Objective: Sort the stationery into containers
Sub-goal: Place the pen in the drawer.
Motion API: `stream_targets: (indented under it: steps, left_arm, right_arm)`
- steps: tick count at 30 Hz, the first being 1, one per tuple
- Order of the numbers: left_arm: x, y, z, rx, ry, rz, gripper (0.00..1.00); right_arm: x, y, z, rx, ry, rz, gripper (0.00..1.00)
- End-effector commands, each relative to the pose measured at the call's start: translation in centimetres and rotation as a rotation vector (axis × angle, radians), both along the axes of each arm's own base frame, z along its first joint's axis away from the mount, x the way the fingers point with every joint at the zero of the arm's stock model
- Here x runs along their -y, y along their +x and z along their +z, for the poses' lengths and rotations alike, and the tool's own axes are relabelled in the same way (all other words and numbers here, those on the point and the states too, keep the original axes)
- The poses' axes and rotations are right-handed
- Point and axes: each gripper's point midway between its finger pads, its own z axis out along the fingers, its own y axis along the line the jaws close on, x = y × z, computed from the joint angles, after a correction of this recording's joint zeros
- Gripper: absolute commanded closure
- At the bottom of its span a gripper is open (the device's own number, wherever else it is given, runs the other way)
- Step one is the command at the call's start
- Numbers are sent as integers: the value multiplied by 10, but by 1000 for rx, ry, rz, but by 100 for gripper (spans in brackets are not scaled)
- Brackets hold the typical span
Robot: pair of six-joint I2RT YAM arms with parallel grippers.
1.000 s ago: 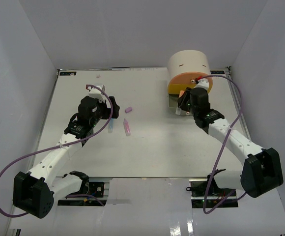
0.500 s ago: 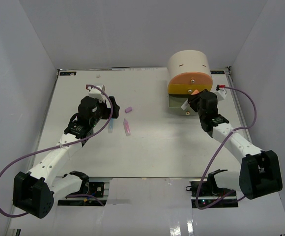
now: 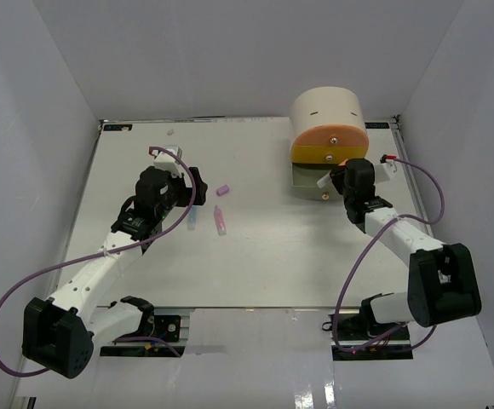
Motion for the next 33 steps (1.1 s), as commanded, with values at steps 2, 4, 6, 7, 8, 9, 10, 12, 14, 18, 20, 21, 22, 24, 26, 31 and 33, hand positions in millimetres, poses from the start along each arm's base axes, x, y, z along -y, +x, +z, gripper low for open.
stream_targets:
  steps: [2,4,6,7,8,9,10,12,14,18,20,21,22,24,26,31,33]
  left_arm:
    - [-5,0,10,21,-11,23,2]
    - [-5,1,8,17,-9,23,2]
    - [-5,1,9,19,-8,24,2]
    - [-5,1,8,16,-7,24,2]
    - [-5,1,8,18,-7,24,2]
    - [-5,1,8,18,-7,24,2]
    - [-5,1,8,16,-7,24,2]
    - [-5,1,7,15,-6,25,2]
    - [-5,1,8,17,-5,23,2]
    - [-5,1,7,15,-7,23,2]
    - [-5,1,7,15,-7,23,2]
    - [-5,1,7,15,-7,23,2]
    - [-5,1,7,13,-6,23,2]
    - [-5,1,6,11,-4,25,2]
    - [-6,2,5,7,-3,29,2]
    - [-12,6,-10,-66,5,92,2]
    - [-14,7,-21,-122,17,120,2]
  right_arm:
    - [8,14,15,69,61,-76,76]
    - [6,16,11,60,70,-78,72]
    - [6,18,10,57,79,-82,70]
    - [6,19,6,50,82,-83,68]
    - [5,20,7,51,89,-79,66]
    - [4,21,5,48,93,-78,64]
    - [4,21,5,46,94,-77,62]
    - [3,23,8,58,100,-74,58]
    - [2,23,9,63,101,-68,52]
    - [2,25,18,90,81,-49,38]
    - [0,25,22,96,71,-31,33]
    - [-1,24,24,98,66,-20,32]
    - [-2,23,25,105,61,-7,28]
    - [-7,20,35,127,30,45,25]
    - [-14,15,40,136,-15,124,17]
    - [-25,-7,61,189,-237,331,2]
    - [-24,-19,63,181,-326,394,2]
